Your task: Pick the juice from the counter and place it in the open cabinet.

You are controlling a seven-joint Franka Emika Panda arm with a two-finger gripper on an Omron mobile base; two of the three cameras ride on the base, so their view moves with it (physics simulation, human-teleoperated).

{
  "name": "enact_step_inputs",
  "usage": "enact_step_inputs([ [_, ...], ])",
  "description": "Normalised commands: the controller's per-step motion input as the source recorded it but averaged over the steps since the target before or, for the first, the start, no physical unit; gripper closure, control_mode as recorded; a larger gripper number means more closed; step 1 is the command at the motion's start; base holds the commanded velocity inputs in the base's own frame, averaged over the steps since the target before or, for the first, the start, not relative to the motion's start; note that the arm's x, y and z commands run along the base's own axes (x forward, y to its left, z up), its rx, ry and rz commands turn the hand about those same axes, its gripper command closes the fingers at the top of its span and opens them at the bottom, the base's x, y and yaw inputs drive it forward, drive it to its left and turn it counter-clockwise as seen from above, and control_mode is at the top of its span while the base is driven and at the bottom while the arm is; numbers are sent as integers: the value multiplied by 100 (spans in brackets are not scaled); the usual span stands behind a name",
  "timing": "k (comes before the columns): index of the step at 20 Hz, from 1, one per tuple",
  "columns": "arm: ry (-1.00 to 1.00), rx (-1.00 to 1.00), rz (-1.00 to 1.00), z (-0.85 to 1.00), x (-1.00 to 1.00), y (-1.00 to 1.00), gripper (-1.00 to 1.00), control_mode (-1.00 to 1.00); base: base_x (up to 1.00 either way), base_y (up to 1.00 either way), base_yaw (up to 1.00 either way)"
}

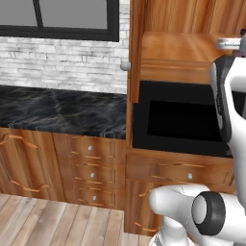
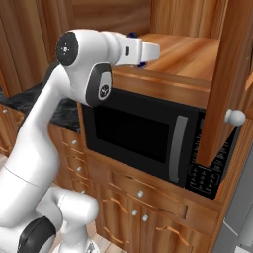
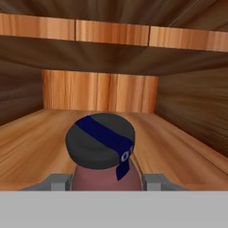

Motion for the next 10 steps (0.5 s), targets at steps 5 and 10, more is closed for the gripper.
enact_step_inputs([
  [5,0,0,0,-2,22,0,100,-100,0,0,0],
  [10,0,0,0,-1,33,0,100,-100,0,0,0],
])
